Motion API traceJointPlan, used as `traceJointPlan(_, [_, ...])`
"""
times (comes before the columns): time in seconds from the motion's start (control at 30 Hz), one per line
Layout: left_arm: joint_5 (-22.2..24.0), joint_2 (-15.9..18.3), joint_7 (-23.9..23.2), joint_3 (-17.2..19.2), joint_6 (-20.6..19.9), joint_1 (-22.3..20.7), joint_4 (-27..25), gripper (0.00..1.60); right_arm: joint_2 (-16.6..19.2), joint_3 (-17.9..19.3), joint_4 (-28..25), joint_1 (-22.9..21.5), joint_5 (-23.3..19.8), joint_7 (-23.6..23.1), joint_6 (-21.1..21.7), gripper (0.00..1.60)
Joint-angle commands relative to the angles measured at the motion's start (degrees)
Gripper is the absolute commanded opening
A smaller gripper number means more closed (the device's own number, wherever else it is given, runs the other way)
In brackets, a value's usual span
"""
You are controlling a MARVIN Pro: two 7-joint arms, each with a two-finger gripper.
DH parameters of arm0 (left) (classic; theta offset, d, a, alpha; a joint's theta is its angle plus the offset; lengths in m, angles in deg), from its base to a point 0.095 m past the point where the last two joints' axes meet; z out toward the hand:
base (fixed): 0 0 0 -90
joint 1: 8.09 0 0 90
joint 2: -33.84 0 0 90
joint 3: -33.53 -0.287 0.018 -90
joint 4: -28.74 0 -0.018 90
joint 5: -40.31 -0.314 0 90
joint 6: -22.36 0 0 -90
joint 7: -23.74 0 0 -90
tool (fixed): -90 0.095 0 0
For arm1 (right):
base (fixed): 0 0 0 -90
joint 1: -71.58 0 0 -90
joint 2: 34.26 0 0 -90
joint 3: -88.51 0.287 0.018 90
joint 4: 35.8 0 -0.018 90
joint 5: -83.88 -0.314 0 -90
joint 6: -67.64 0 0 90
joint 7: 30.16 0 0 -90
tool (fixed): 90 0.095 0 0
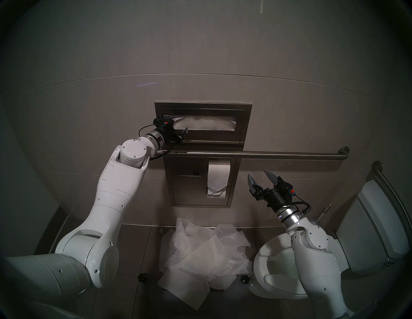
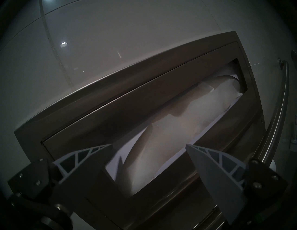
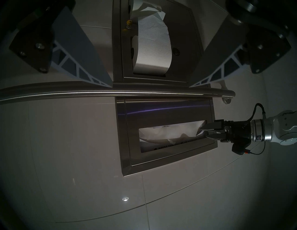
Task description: Take out a toilet seat cover
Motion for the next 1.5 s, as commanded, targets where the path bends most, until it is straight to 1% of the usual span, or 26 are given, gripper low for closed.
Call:
traceJointPlan(0.0, [-0.25, -0.76, -0.44, -0.49, -0.13, -6.52, 2.01, 1.6, 0.19, 0.23, -1.5, -1.45, -0.16, -0.13, -0.42, 1.6])
traceJointPlan(0.1, [-0.41, -0.72, -0.65, -0.69, 0.0, -7.08, 3.38, 1.6, 0.19, 0.24, -1.46, -1.46, -0.17, -0.19, -0.42, 1.6])
traceJointPlan(0.27, [-0.64, -0.6, -1.26, -1.15, -0.14, -9.52, 6.89, 1.6, 0.19, 0.24, -1.38, -1.48, -0.18, -0.3, -0.42, 1.6])
traceJointPlan(0.3, [-0.71, -0.6, -1.27, -1.21, 0.02, -9.27, 7.06, 1.6, 0.19, 0.24, -1.36, -1.48, -0.18, -0.33, -0.42, 1.6])
traceJointPlan(0.33, [-0.82, -0.57, -1.49, -1.35, -0.14, -10.37, 8.03, 1.6, 0.19, 0.25, -1.34, -1.49, -0.18, -0.35, -0.42, 1.6])
traceJointPlan(0.43, [-1.15, -0.57, -1.56, -1.5, 0.13, -10.1, 8.41, 1.6, 0.19, 0.25, -1.3, -1.49, -0.18, -0.4, -0.42, 1.6])
traceJointPlan(0.47, [-1.39, -0.49, -1.94, -1.77, -0.22, -12.19, 10.03, 1.6, 0.19, 0.25, -1.28, -1.49, -0.18, -0.42, -0.42, 1.6])
traceJointPlan(0.5, [-1.47, -0.54, -1.74, -1.72, 0.12, -10.79, 9.17, 1.6, 0.19, 0.25, -1.27, -1.5, -0.19, -0.43, -0.42, 1.6])
traceJointPlan(0.53, [-1.66, -0.52, -1.94, -1.88, -0.03, -11.84, 9.97, 1.6, 0.19, 0.25, -1.25, -1.5, -0.19, -0.45, -0.42, 1.6])
traceJointPlan(0.57, [-1.8, -0.54, -1.92, -1.92, 0.09, -11.56, 9.83, 1.6, 0.19, 0.25, -1.24, -1.5, -0.19, -0.47, -0.42, 1.6])
traceJointPlan(0.67, [-2.41, -0.5, -2.26, -2.31, 0.06, -13.1, 10.93, 1.6, 0.19, 0.25, -1.19, -1.51, -0.2, -0.52, -0.42, 1.6])
traceJointPlan(0.7, [-2.56, -0.53, -2.15, -2.33, 0.27, -12.42, 10.48, 1.6, 0.19, 0.26, -1.18, -1.51, -0.2, -0.54, -0.42, 1.6])
traceJointPlan(0.8, [-3.07, -0.56, -2.46, -2.58, 0.08, -14.19, 11.79, 1.6, 0.19, 0.26, -1.16, -1.53, -0.21, -0.58, -0.42, 1.6])
traceJointPlan(0.9, [-3.39, -0.5, -2.47, -2.6, 0.24, -13.98, 11.95, 1.6, 0.19, 0.26, -1.15, -1.54, -0.21, -0.61, -0.43, 1.6])
traceJointPlan(0.93, [-3.78, -0.4, -2.69, -2.77, 0.19, -14.92, 13.09, 0.59, 0.19, 0.27, -1.15, -1.57, -0.21, -0.65, -0.43, 1.6])
traceJointPlan(0.97, [-4.01, -0.39, -2.81, -2.91, 0.18, -15.45, 13.76, 0.58, 0.19, 0.27, -1.16, -1.58, -0.21, -0.66, -0.44, 1.6])
traceJointPlan(1.0, [-4.19, -0.4, -2.83, -2.99, 0.25, -15.53, 14.08, 0.62, 0.19, 0.27, -1.17, -1.59, -0.22, -0.68, -0.44, 1.6])
traceJointPlan(1.03, [-4.38, -0.42, -2.84, -3.06, 0.33, -15.59, 14.34, 0.6, 0.19, 0.28, -1.17, -1.6, -0.22, -0.7, -0.45, 1.6])
traceJointPlan(1.07, [-4.6, -0.42, -2.95, -3.17, 0.29, -16.23, 15.04, 0.34, 0.19, 0.28, -1.18, -1.61, -0.22, -0.72, -0.45, 1.6])
traceJointPlan(1.13, [-4.98, -0.4, -3.17, -3.38, 0.19, -17.53, 16.42, 0.11, 0.19, 0.28, -1.18, -1.63, -0.24, -0.76, -0.45, 1.6])
traceJointPlan(1.2, [-5.15, -0.36, -3.11, -3.4, 0.31, -17.28, 16.5, 0.13, 0.19, 0.29, -1.18, -1.63, -0.24, -0.77, -0.45, 1.6])
traceJointPlan(1.23, [-5.35, -0.32, -3.27, -3.51, 0.26, -18.09, 17.44, 0.17, 0.19, 0.29, -1.18, -1.64, -0.24, -0.79, -0.46, 1.6])
traceJointPlan(1.27, [-5.5, -0.29, -3.1, -3.45, 0.53, -17.24, 17.07, 0.18, 0.19, 0.29, -1.18, -1.64, -0.24, -0.8, -0.46, 1.6])
traceJointPlan(1.3, [-5.64, -0.24, -3.23, -3.52, 0.48, -17.97, 17.87, 0.02, 0.19, 0.29, -1.18, -1.65, -0.24, -0.81, -0.46, 1.6])
traceJointPlan(1.43, [-6.07, -0.14, -3.31, -3.56, 0.96, -19.24, 19.54, 0.0, 0.18, 0.3, -1.21, -1.69, -0.25, -0.86, -0.47, 1.6])
traceJointPlan(1.47, [-6.24, -0.24, -3.4, -3.63, 1.29, -20.15, 20.44, 0.0, 0.18, 0.31, -1.26, -1.72, -0.26, -0.88, -0.49, 1.6])
